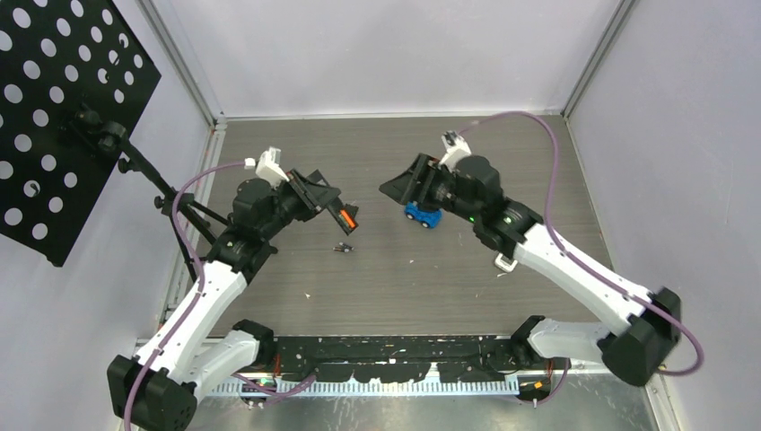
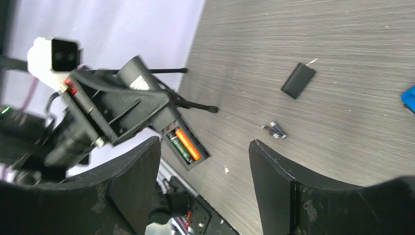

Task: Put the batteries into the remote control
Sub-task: Pick up the battery cover at the center of the board.

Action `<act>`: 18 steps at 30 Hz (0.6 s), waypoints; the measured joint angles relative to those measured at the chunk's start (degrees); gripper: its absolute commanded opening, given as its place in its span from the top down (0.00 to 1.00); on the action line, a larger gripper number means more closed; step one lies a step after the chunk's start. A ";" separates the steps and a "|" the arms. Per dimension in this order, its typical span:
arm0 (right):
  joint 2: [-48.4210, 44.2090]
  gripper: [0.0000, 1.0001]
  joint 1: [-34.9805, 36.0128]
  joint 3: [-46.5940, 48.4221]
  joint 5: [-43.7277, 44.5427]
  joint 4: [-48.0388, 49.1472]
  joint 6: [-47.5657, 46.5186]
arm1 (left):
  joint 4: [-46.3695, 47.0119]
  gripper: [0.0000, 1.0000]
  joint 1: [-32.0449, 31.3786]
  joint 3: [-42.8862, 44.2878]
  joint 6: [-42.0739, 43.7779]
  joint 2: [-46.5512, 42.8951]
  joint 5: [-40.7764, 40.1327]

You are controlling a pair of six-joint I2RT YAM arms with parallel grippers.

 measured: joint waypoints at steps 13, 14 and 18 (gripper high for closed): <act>48.17 0.61 8.33 35.19 11.43 -21.09 -15.08 | -18.49 1.00 1.92 -1.99 8.28 -7.39 -18.43; 51.41 0.61 8.92 38.80 11.87 -23.41 -16.85 | -19.34 1.00 1.92 -1.99 8.66 -8.04 -19.47; 60.19 0.57 9.73 48.92 12.55 -30.23 -22.82 | -21.42 1.00 1.92 -1.99 9.25 -9.81 -22.29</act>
